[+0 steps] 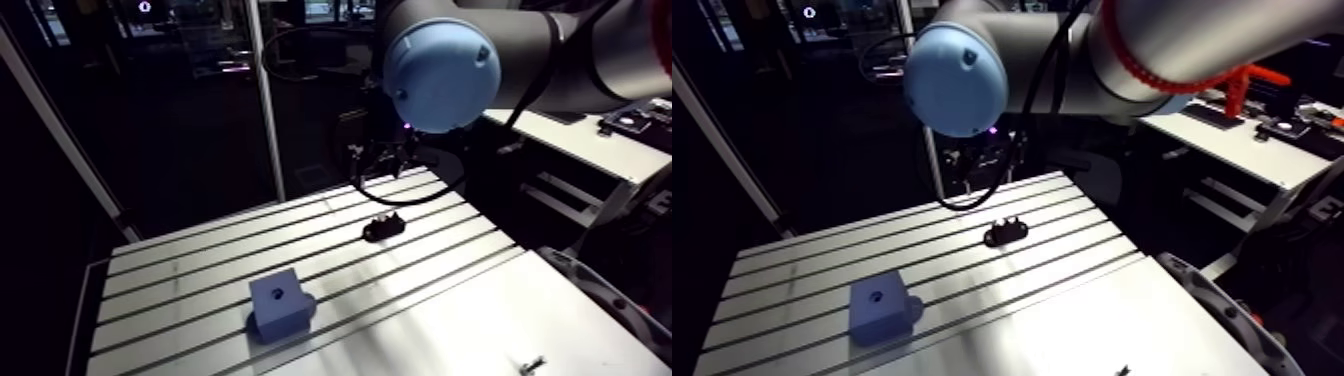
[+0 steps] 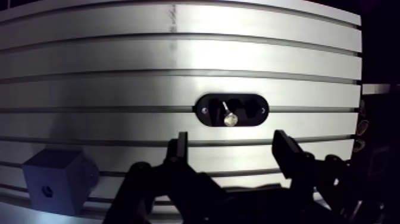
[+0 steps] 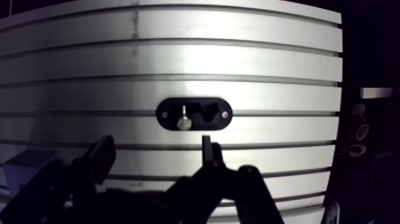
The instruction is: Pick up the M10 bolt and insert it into the hex recess until seated.
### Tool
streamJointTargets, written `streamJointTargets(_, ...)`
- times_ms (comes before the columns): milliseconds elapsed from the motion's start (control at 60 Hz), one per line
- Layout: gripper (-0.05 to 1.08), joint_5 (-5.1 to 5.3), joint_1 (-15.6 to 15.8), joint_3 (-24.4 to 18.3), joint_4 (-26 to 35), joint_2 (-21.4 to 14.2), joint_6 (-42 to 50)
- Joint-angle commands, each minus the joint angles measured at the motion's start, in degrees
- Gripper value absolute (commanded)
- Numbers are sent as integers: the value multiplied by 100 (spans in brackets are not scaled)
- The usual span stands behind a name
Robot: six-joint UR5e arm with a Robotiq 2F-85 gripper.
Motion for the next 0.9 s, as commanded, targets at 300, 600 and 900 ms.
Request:
streamJointTargets(300,41,59,-116,47,-425,446,19)
streamJointTargets(600,45,115,-195,73,-452,517,19)
streamJointTargets(900,47,252,-311,107,-460,605,19)
